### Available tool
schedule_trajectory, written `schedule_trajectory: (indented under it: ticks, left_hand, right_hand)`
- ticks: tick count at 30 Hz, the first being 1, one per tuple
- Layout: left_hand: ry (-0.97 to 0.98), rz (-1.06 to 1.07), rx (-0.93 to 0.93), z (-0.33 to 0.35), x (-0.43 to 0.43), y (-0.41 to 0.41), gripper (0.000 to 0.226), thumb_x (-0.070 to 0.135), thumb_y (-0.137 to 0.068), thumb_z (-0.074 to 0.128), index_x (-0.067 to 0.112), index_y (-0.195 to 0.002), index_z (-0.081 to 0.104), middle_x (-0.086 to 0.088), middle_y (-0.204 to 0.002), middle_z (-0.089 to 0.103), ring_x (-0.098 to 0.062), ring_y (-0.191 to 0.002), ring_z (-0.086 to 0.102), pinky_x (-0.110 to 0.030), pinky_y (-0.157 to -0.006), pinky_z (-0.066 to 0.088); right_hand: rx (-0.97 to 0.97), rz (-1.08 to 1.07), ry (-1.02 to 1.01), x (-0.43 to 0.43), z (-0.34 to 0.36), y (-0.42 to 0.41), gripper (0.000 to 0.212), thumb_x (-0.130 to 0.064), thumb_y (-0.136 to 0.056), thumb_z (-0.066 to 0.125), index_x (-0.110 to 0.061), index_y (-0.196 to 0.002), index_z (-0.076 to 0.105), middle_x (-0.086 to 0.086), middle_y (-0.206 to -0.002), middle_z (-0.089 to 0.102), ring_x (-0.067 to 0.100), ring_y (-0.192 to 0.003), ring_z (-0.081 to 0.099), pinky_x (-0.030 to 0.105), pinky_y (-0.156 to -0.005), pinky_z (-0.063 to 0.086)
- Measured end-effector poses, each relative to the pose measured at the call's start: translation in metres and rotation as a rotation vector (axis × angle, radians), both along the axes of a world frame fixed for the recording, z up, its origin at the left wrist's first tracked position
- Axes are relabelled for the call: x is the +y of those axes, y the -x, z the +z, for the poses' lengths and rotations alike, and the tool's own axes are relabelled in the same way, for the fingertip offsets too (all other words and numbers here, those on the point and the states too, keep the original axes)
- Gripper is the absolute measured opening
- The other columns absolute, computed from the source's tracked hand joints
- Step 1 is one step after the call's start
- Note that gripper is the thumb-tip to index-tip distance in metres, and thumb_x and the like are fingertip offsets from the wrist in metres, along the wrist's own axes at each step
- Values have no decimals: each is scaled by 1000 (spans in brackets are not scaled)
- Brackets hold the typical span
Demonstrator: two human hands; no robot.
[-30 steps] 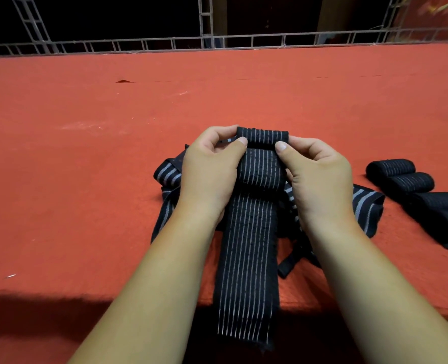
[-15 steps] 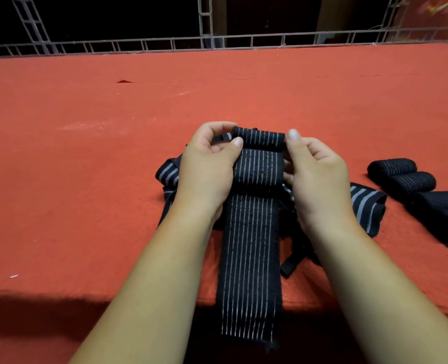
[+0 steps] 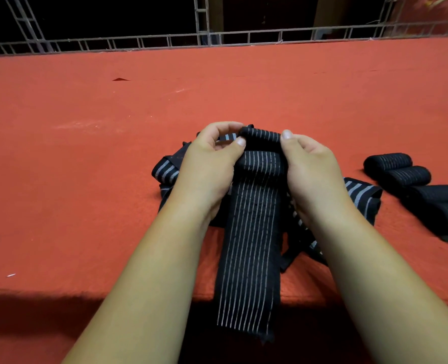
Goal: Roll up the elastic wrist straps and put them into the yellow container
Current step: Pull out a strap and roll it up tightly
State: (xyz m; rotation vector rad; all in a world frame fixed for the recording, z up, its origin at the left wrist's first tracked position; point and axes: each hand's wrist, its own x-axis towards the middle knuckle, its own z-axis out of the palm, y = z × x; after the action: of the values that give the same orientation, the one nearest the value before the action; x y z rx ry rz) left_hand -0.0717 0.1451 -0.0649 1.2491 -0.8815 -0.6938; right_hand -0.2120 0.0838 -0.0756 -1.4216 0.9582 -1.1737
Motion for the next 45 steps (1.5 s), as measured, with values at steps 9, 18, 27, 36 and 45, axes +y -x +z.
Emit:
schedule_trajectory:
  ticks: [9, 18, 27, 36, 45]
  left_hand:
    - [-85, 15, -116, 0, 0, -3, 37, 51, -106, 63, 23, -118, 83, 3, -106, 84, -19, -103, 80, -47, -100, 61]
    - [7, 89, -84, -1, 0, -3, 18, 15, -106, 68, 23, -112, 82, 3, -103, 84, -20, -103, 81, -52, -101, 62]
    - [71, 110, 5, 2, -4, -5, 22, 4, -106, 65, 17, -119, 76, -6, -102, 83, -19, -93, 80, -40, -91, 65]
    - [103, 140, -85, 5, -4, -10, 30, 0, -102, 67, 28, -107, 75, 3, -88, 78, -10, -79, 74, -29, -71, 59]
    - [121, 110, -114, 8, 2, -12, 25, 1, -101, 70, 23, -112, 76, 4, -93, 78, -10, -83, 75, -26, -70, 58]
  right_hand:
    - [-68, 64, 55, -6, -5, -1, 36, -21, -111, 62, -22, -146, 67, -8, -135, 74, 6, -123, 71, 38, -112, 56]
    - [-31, 118, 23, -1, -2, -1, 41, -28, -108, 65, -32, -148, 65, -14, -119, 78, -1, -103, 75, 34, -99, 61]
    - [111, 298, -114, 8, 1, 3, 30, -40, -108, 63, -15, -112, 80, 4, -103, 84, 26, -99, 82, 58, -101, 60]
    - [37, 518, -300, 7, 8, 13, 23, -11, -105, 64, -7, -124, 77, 20, -115, 80, 28, -90, 76, 37, -73, 62]
    - [36, 338, -112, 4, 12, 12, 28, -37, -107, 66, -23, -130, 73, -6, -99, 82, 8, -78, 78, 29, -65, 58]
